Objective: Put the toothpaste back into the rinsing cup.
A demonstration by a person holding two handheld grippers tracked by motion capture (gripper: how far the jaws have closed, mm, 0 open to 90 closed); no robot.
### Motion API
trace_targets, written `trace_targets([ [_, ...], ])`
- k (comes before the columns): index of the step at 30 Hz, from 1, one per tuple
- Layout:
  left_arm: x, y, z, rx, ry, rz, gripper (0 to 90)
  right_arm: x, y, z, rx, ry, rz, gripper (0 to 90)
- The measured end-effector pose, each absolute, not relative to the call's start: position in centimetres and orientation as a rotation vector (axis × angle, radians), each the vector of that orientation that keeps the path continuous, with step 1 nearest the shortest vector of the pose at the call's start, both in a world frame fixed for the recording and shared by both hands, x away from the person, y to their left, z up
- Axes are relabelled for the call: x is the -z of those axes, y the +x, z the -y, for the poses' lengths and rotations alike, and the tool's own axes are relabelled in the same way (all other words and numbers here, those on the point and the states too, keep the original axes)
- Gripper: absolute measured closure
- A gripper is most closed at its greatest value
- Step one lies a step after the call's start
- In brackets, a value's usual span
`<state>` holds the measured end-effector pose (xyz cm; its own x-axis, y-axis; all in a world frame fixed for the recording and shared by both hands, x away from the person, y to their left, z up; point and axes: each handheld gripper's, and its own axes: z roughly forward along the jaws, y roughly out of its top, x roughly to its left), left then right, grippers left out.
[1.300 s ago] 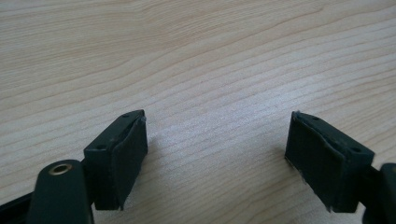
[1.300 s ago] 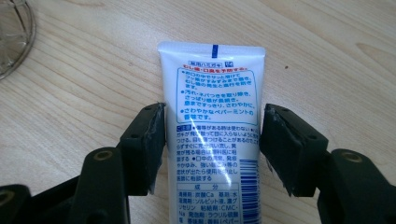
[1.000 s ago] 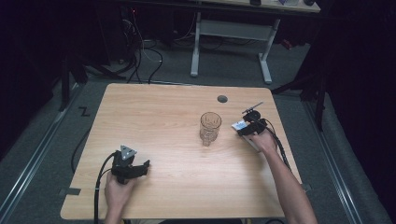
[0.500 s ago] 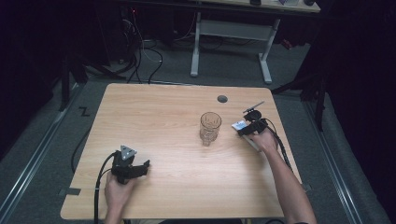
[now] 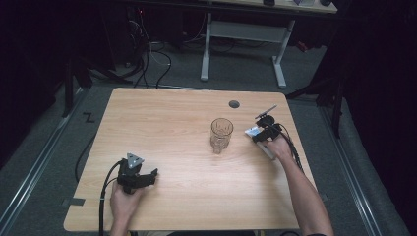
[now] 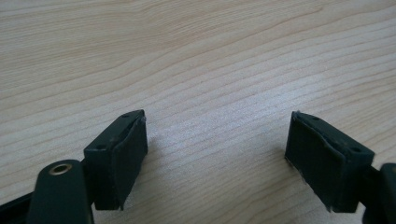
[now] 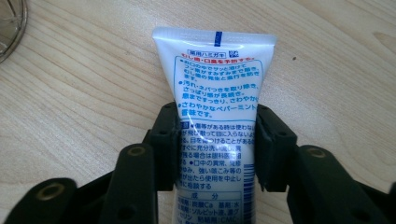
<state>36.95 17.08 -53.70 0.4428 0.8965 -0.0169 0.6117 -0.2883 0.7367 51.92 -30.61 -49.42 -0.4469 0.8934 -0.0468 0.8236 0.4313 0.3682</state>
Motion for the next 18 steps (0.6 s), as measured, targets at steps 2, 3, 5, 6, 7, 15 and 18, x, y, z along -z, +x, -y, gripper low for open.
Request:
trace_targets([
  [2,53.7,36.95,-17.08,-0.534,2.014,-1.261,21.0,49.23,51.84,30.67,-0.438,1.499,-2.451,63.9],
  [3,53.7,36.95,-17.08,-0.534,2.013,-1.262,21.0,49.14,51.8,30.7,-0.437,1.497,-2.453,64.9],
  [5,53.7,36.95,-17.08,-0.534,2.014,-1.262,21.0,49.12,51.74,30.7,-0.444,1.494,-2.449,65.9],
  [6,53.7,36.95,-17.08,-0.534,2.014,-1.261,21.0,49.08,51.73,30.73,-0.443,1.491,-2.45,66.4],
  [7,53.7,36.95,-17.08,-0.534,2.013,-1.262,21.0,49.06,51.73,30.75,-0.446,1.488,-2.451,66.7],
  [15,53.7,36.95,-17.08,-0.534,2.013,-1.262,21.0,48.89,51.59,31.09,-0.476,1.504,-2.444,67.4],
  [18,53.7,36.95,-17.08,-0.534,2.013,-1.262,21.0,48.86,51.42,31.11,-0.486,1.51,-2.439,67.2],
])
